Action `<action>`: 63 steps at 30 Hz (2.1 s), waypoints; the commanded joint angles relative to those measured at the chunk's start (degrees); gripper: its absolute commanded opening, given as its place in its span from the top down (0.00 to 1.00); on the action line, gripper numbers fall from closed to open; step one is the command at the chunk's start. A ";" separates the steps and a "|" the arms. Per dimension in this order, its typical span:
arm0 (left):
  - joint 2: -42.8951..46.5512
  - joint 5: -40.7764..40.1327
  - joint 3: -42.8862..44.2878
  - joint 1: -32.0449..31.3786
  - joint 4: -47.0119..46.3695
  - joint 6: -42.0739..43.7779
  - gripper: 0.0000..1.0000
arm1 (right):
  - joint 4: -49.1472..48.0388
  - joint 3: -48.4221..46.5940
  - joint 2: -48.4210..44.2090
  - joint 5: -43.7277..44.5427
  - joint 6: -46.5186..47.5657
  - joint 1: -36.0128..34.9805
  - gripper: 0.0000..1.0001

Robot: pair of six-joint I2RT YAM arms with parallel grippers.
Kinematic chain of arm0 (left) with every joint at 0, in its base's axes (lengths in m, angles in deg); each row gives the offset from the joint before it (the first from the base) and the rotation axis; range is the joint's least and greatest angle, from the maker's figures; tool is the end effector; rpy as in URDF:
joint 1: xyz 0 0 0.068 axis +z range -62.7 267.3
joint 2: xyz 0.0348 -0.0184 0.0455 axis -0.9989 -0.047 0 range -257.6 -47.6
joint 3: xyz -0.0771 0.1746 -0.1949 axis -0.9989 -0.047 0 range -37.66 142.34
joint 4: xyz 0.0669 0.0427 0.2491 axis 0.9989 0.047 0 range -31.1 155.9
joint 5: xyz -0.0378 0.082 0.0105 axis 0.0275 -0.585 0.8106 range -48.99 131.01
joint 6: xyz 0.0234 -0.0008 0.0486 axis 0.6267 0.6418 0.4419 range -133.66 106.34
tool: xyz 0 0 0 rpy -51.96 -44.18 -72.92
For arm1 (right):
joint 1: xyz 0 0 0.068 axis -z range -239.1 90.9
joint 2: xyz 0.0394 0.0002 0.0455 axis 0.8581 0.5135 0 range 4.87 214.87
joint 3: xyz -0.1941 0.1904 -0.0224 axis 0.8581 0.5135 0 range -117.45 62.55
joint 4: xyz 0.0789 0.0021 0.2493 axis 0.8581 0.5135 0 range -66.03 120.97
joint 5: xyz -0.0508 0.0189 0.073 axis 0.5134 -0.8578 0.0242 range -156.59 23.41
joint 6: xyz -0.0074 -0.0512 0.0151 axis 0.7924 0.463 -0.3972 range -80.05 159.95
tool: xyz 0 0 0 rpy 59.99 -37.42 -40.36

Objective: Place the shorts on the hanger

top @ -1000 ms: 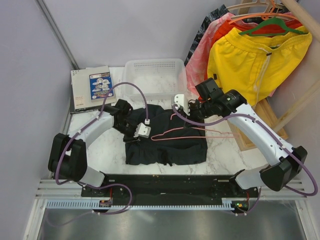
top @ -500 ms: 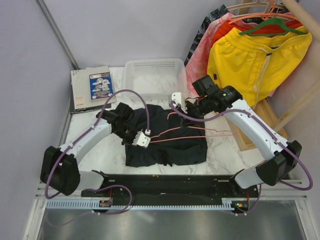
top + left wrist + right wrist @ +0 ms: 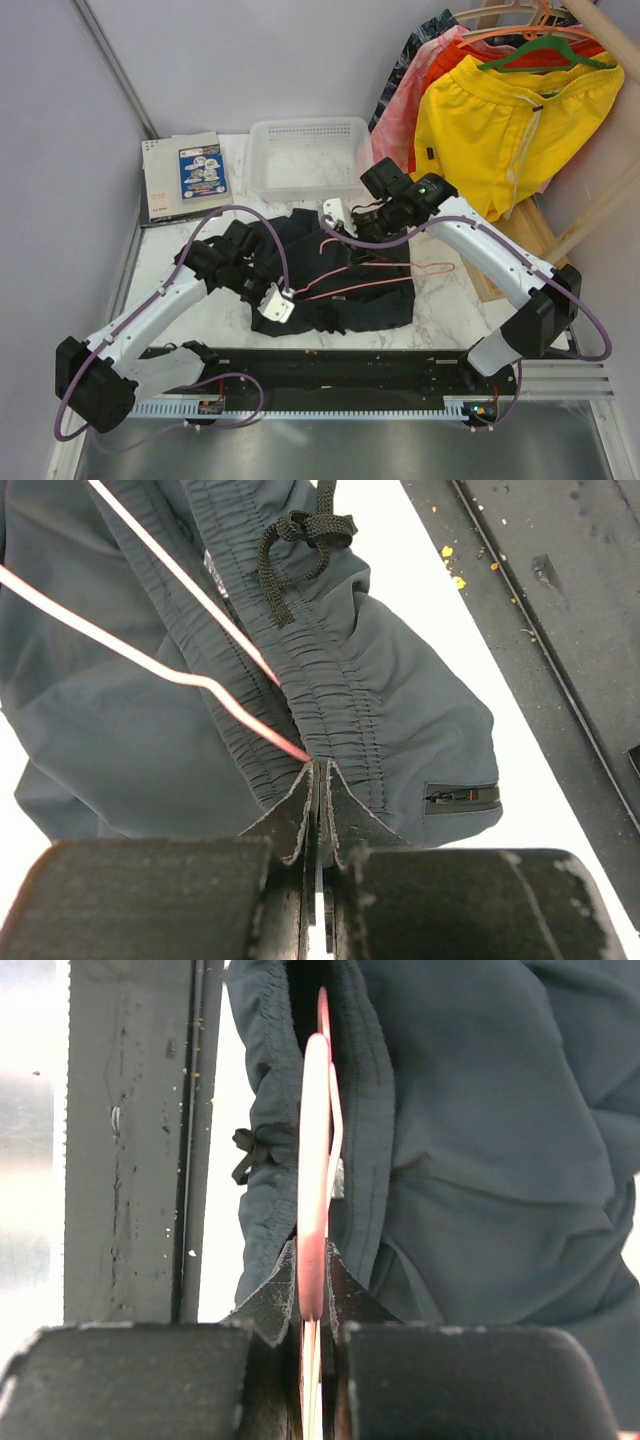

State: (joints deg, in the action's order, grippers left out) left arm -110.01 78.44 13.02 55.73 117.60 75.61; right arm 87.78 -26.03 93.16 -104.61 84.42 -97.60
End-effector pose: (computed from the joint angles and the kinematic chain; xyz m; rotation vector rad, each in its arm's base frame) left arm 0.1455 -0.1149 0.2600 2.2334 1.1007 -0.5308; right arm 0.2231 0.2054 0.3473 -1.8282 1.7585 0.8389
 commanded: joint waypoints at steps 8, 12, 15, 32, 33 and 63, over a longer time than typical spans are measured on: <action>3.08 3.34 -0.32 -2.27 -2.79 -4.52 0.98 | -10.45 -2.04 4.08 -4.60 -2.01 -5.53 1.00; 4.84 5.89 -0.84 -0.95 -9.37 -28.99 0.84 | -18.18 0.41 2.68 -6.19 -7.19 -5.53 1.00; 10.09 13.15 -3.56 8.43 -11.84 -38.61 0.56 | -22.14 4.45 0.31 -6.01 -8.52 -5.53 1.00; -3.50 18.81 -1.54 24.54 2.21 -23.63 0.36 | -27.60 7.72 -2.51 -6.19 -11.42 -5.53 1.00; -3.85 18.91 -1.81 24.37 2.12 -22.92 0.37 | -27.77 7.54 -2.42 -6.36 -11.33 -5.53 1.00; 11.61 17.50 -14.20 20.06 -14.14 -28.73 0.98 | -30.24 11.23 -10.68 -3.11 -40.94 10.10 0.03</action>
State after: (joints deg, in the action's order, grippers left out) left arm -101.48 95.05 -0.16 76.17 104.46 41.67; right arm 58.12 -15.52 84.97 -106.03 54.68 -94.30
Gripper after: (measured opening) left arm 0.092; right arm 0.977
